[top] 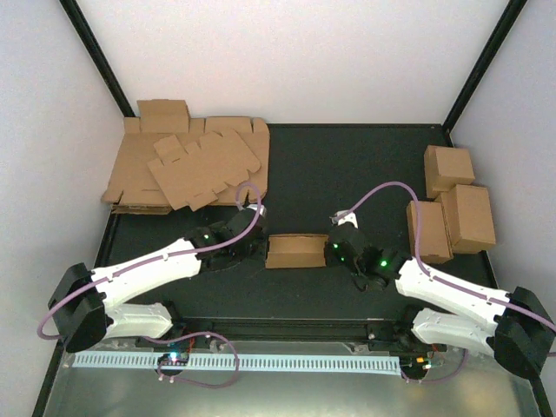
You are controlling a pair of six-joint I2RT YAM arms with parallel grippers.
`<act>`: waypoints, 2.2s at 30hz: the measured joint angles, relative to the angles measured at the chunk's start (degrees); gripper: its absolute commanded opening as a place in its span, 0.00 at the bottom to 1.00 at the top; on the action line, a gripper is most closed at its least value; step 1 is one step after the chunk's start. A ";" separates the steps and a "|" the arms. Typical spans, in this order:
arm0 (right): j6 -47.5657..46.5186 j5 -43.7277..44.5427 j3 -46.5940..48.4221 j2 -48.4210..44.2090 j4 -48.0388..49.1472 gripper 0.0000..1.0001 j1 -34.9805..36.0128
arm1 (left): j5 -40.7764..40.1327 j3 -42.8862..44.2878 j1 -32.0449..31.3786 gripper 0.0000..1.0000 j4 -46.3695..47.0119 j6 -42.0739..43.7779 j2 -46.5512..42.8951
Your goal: Fold the paper box
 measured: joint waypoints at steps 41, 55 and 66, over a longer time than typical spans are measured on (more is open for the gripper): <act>5.18 9.07 -7.61 0.66 13.29 0.13 4.46 | -7.78 -7.89 -3.72 0.02 11.65 -6.67 -1.51; 2.62 0.57 -8.83 -12.24 1.27 0.39 5.99 | -3.45 -7.87 -5.27 0.38 4.37 -6.56 -5.57; 1.01 -2.45 -6.58 -12.66 -4.42 0.60 5.99 | -1.27 -7.21 -5.25 0.48 1.60 -5.60 -7.52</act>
